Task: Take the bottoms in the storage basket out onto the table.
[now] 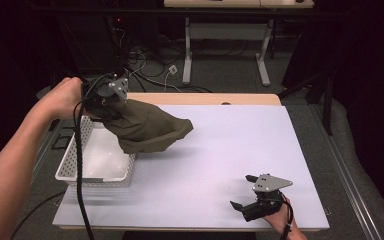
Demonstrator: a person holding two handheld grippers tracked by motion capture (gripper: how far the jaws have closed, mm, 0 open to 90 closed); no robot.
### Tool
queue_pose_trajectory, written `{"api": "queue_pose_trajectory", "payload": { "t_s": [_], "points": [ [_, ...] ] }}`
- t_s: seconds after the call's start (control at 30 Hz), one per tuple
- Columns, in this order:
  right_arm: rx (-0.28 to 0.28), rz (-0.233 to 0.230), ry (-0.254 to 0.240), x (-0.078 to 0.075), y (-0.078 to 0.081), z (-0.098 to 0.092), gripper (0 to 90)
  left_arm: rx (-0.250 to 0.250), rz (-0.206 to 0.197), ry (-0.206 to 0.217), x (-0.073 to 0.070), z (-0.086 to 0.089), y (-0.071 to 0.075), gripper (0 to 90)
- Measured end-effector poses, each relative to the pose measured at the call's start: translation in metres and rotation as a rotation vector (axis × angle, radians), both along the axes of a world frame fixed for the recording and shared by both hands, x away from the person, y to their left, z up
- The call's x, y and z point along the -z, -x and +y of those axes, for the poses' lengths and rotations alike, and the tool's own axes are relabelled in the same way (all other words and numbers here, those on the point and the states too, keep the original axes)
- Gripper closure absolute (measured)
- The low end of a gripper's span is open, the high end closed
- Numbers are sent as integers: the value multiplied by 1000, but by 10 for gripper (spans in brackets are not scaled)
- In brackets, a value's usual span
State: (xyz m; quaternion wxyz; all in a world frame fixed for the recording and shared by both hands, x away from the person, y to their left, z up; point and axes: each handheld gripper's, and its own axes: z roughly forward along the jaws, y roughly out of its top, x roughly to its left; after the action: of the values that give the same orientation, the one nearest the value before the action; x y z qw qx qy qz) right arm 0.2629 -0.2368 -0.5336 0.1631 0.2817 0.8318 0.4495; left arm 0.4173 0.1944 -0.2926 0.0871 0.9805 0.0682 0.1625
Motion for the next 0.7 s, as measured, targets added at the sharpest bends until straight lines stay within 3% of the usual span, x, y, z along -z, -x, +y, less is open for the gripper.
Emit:
{"api": "queue_pose_trajectory", "payload": {
  "t_s": [0.7],
  "points": [
    [2,-2,-2,0,0,0,10,68,-1,5,8,-43,0,729]
  ]
}}
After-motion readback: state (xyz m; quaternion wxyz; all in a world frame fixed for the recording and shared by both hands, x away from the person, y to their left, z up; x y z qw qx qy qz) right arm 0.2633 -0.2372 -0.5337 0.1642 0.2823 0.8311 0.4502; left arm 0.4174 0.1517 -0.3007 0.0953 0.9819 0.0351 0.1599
